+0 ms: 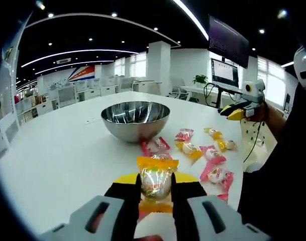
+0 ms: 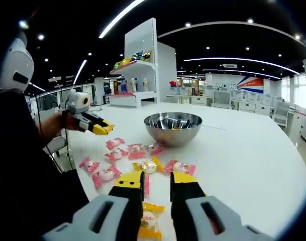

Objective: Pick up the marshmallows scattered on the table and place them into the bowl on the table

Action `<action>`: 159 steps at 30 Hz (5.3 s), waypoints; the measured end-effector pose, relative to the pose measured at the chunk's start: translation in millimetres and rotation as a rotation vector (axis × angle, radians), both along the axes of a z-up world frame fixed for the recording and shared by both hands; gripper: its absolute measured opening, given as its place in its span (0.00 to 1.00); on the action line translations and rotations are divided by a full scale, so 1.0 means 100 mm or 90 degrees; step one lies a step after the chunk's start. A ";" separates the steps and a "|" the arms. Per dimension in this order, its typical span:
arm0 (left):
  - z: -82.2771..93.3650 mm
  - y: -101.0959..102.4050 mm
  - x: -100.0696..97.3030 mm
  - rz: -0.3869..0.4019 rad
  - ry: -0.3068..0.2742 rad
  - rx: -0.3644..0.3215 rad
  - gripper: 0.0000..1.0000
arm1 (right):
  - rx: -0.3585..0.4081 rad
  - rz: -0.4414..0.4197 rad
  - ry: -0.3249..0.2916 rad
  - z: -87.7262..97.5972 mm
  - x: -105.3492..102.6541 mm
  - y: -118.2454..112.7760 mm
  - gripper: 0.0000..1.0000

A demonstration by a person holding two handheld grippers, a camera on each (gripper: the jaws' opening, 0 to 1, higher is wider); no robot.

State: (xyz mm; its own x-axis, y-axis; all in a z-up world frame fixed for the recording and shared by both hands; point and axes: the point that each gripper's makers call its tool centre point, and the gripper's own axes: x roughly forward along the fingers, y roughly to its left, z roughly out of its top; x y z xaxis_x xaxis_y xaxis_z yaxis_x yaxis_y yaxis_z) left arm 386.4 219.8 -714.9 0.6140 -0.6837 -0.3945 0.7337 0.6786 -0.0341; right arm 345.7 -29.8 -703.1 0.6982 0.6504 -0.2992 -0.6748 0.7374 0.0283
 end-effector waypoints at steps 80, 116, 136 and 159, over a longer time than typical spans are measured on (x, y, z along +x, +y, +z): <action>0.18 -1.14 1.37 -0.013 0.033 0.067 0.25 | 0.041 -0.032 0.026 -0.20 -0.07 -0.20 0.20; 0.42 -0.97 1.49 0.010 0.016 0.034 0.47 | 0.015 0.059 0.033 -0.09 0.14 0.34 0.20; 0.55 -0.47 1.08 0.100 0.006 0.002 0.43 | 0.006 0.144 0.005 0.11 0.47 0.63 0.20; 0.97 -0.09 0.38 0.110 -0.057 -0.044 0.43 | -0.002 0.125 -0.008 0.15 0.44 0.67 0.20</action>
